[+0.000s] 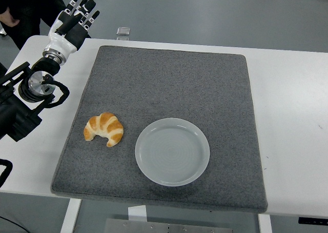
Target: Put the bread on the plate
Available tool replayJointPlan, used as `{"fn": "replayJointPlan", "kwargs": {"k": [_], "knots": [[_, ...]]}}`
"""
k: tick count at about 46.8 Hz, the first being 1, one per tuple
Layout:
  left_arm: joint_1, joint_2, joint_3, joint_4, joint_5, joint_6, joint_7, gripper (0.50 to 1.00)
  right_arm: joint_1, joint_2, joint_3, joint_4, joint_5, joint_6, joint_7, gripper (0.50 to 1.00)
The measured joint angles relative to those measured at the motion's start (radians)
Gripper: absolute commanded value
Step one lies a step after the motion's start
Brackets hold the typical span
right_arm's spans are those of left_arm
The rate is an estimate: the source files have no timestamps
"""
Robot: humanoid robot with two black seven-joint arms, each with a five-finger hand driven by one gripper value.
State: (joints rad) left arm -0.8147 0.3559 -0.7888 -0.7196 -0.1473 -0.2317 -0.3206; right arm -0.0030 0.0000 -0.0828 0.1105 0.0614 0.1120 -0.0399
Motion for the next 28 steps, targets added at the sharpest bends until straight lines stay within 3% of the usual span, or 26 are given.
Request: {"fn": "replayJointPlan", "kwargs": {"k": [17, 28], "knots": [[-0.033, 0.036, 0.072, -0.031, 0.025, -0.002, 0.0, 1.0, 0.0, 0.0, 0.0, 0.0, 0.0, 0.0, 0.0, 0.952], [-0.119, 0.1, 0.171, -0.04, 0.248, -0.017, 0.011, 1.0, 0.0, 0.0, 0.0, 0.0, 0.0, 0.0, 0.0, 0.954]]}}
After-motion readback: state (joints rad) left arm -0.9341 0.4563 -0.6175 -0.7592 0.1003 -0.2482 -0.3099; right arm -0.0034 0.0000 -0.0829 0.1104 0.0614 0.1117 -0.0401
